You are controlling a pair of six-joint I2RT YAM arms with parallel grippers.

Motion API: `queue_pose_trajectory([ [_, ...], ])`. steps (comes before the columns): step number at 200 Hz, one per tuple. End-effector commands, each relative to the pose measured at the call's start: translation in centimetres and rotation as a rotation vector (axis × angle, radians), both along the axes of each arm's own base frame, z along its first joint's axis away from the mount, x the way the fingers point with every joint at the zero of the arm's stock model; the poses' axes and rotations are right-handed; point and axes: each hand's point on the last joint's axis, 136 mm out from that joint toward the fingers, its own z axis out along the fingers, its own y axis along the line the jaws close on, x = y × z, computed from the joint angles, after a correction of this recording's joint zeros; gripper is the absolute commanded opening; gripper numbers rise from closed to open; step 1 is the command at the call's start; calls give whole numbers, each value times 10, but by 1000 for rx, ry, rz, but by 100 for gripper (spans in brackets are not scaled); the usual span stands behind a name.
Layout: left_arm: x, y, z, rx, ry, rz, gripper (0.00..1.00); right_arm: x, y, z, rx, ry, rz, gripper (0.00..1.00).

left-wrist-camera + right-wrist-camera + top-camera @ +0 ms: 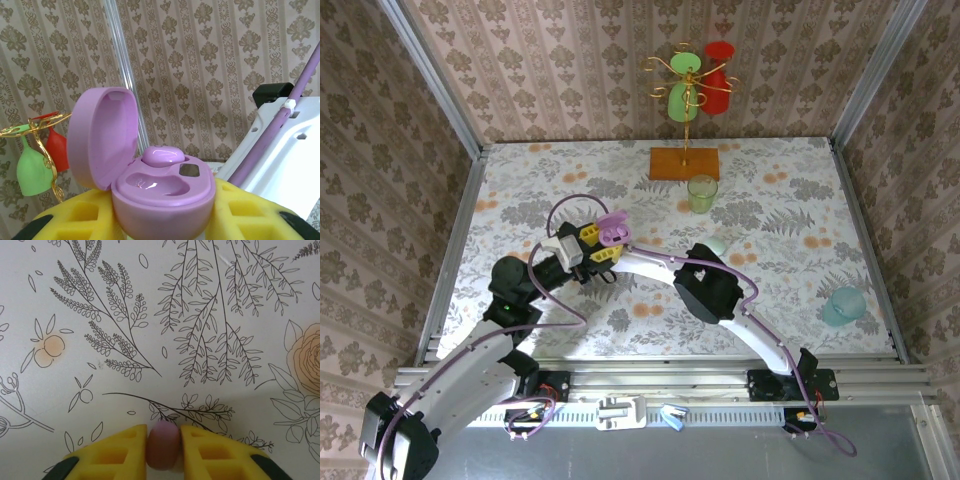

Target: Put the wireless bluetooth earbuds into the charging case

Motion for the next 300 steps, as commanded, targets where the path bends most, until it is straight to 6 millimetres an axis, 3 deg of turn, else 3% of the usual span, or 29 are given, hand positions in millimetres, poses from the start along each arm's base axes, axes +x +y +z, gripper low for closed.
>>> queue_pose_trajectory([
  [1,-1,0,12,-10,-46,9,14,2,-5,-4,-26,9,-20,18],
  [46,2,0,12,-10,-41,21,14,4,-15,16,37,38,-90,17],
  [77,5,0,13,-10,-41,34,14,7,-36,29,115,64,-169,17],
  [183,23,-9,4,-20,-17,48,14,5,-157,54,407,238,-549,18],
  [229,34,-16,-7,-3,3,50,14,-9,-198,43,458,315,-668,19],
  [266,38,-18,-13,0,14,48,14,-36,-236,13,269,334,-738,19],
  [300,39,-20,-17,11,16,50,14,-56,-263,1,139,324,-775,21],
])
